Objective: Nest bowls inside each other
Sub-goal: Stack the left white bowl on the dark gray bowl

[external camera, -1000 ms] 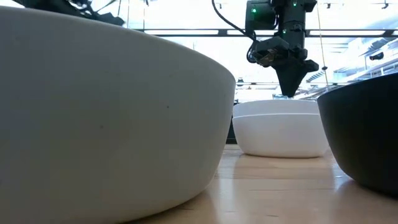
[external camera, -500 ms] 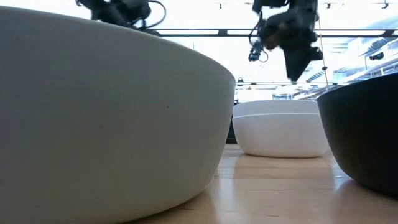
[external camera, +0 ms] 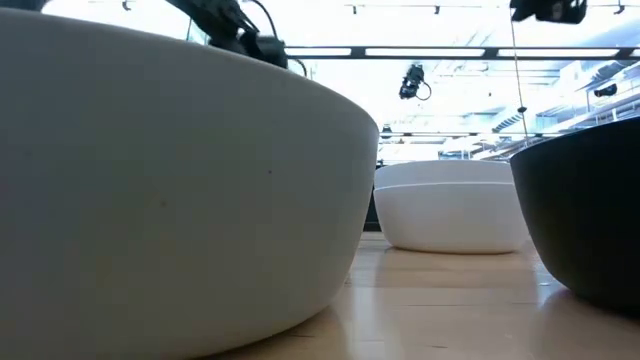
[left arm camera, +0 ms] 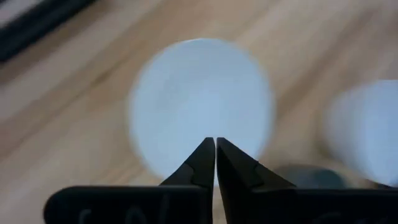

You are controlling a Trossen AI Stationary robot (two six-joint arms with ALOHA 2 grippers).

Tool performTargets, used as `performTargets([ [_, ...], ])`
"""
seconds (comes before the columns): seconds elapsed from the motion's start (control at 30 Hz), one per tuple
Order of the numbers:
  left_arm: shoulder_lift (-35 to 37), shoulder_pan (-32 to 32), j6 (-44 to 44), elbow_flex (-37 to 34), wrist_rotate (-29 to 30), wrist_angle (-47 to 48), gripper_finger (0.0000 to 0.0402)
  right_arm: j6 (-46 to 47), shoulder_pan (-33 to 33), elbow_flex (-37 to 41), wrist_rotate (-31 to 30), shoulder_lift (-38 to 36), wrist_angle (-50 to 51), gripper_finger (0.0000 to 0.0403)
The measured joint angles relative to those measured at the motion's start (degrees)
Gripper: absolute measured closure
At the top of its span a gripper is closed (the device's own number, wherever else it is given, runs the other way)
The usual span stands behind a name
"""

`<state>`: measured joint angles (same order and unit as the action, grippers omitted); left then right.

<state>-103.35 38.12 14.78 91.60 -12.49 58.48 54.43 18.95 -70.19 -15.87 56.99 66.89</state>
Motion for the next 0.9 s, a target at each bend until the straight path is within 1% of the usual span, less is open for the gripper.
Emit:
performTargets([
  [0.07,-2.83,-0.57,-0.17,1.87,3.75,3.02,0.0371,1.22,2.2,0.0,-1.72,-0.89,0.02,0.0318],
  [0.13,-5.27,-1.07,-0.13,3.05,5.3,4.68,0.0366,1.53,4.0,0.0,-2.45,-1.05,0.02,0.0318],
  [0.37,-10.19,-1.67,0.52,3.44,5.68,4.67,0.0346,1.73,8.03,0.0,-2.5,1.22,-0.02,0.0318],
  [0.43,-10.96,-1.3,1.1,3.44,6.59,4.63,0.0336,2.67,8.82,0.0,-2.5,1.96,0.0,0.0318],
  [0.6,-11.22,-0.27,1.37,3.44,11.66,3.87,0.031,4.08,10.38,0.0,-2.51,3.52,-0.02,0.0318],
  [0.73,-11.22,0.7,2.25,3.32,11.76,4.44,0.0296,4.19,10.61,0.0,-2.52,4.45,-0.05,0.0318],
  [0.9,-11.23,0.7,2.57,2.48,11.63,4.05,0.0289,4.58,10.61,0.0,-2.52,4.98,-0.08,0.0318],
])
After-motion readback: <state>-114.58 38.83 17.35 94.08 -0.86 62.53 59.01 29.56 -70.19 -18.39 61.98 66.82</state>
